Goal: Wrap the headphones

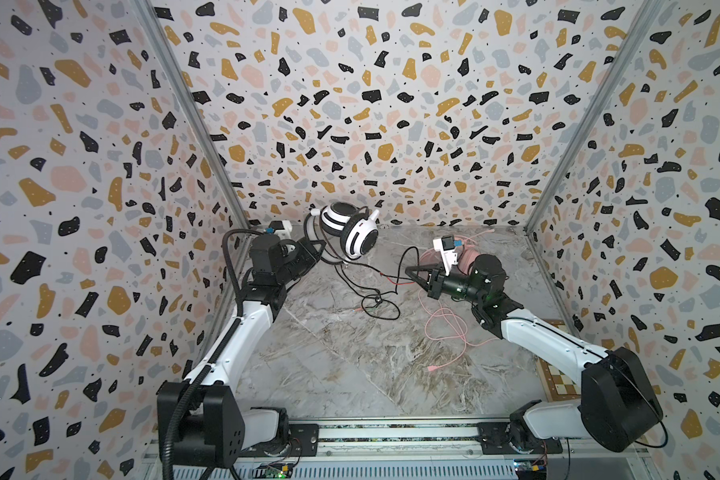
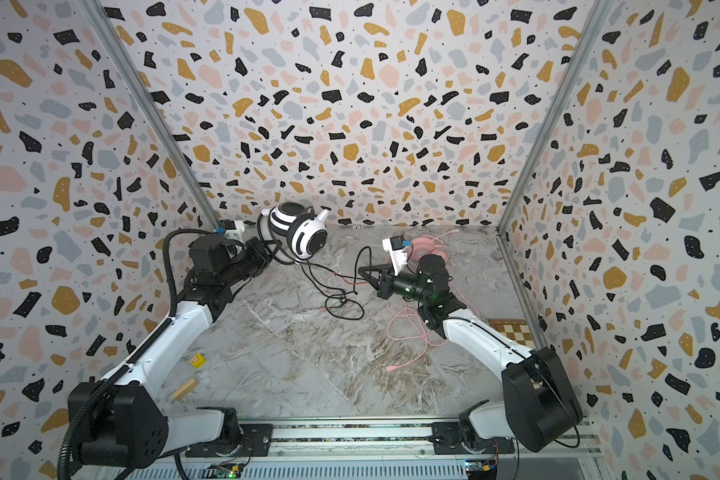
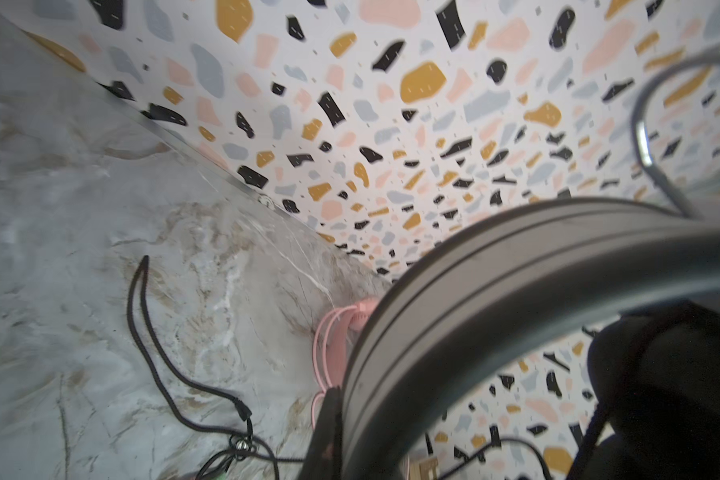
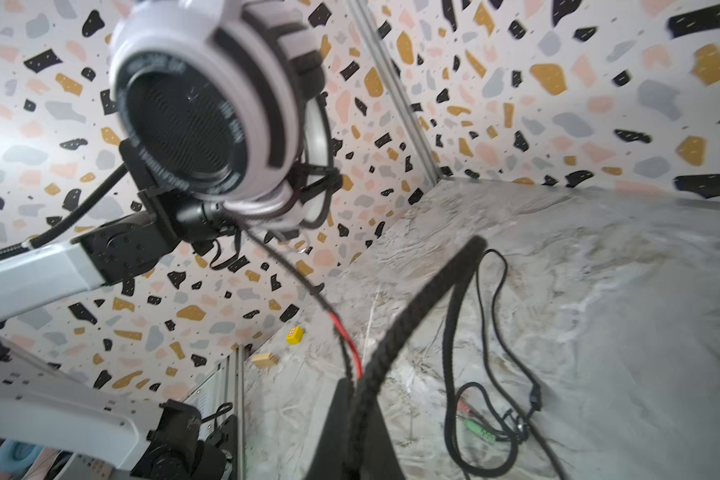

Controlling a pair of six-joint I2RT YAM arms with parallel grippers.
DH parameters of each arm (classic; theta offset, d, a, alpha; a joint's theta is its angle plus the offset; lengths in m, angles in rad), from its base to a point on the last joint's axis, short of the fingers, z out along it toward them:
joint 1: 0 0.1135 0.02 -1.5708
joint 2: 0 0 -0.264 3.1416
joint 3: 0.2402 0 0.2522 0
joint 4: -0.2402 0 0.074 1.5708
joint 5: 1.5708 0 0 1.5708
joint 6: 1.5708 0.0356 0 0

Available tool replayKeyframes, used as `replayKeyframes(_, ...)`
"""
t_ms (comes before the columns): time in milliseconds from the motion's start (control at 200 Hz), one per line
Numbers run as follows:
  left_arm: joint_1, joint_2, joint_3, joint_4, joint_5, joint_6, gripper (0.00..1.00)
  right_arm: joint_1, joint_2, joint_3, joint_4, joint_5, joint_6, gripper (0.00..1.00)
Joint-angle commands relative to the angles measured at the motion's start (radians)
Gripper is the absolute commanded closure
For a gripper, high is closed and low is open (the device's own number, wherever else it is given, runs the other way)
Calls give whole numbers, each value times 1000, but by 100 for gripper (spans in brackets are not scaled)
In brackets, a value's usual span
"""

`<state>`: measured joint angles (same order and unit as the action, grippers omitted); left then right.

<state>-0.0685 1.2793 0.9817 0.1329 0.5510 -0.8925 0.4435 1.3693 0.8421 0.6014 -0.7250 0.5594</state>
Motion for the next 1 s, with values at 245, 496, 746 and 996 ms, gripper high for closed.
replayKeyframes(245,-7,-61,35,-358,340,516,100,-107,141,233,7,-57,-36,100)
replayKeyframes(496,-133,-64,15,-519,271,674,100,-121,364,460,183,-174,194,100)
replayKeyframes(746,-271,9,46,-655,60,762,100,-76,516,682,186,-285,310,98)
replayKeyframes(996,-385,92,118,-698,-98,767,100,-24,570,831,-109,-328,131,96)
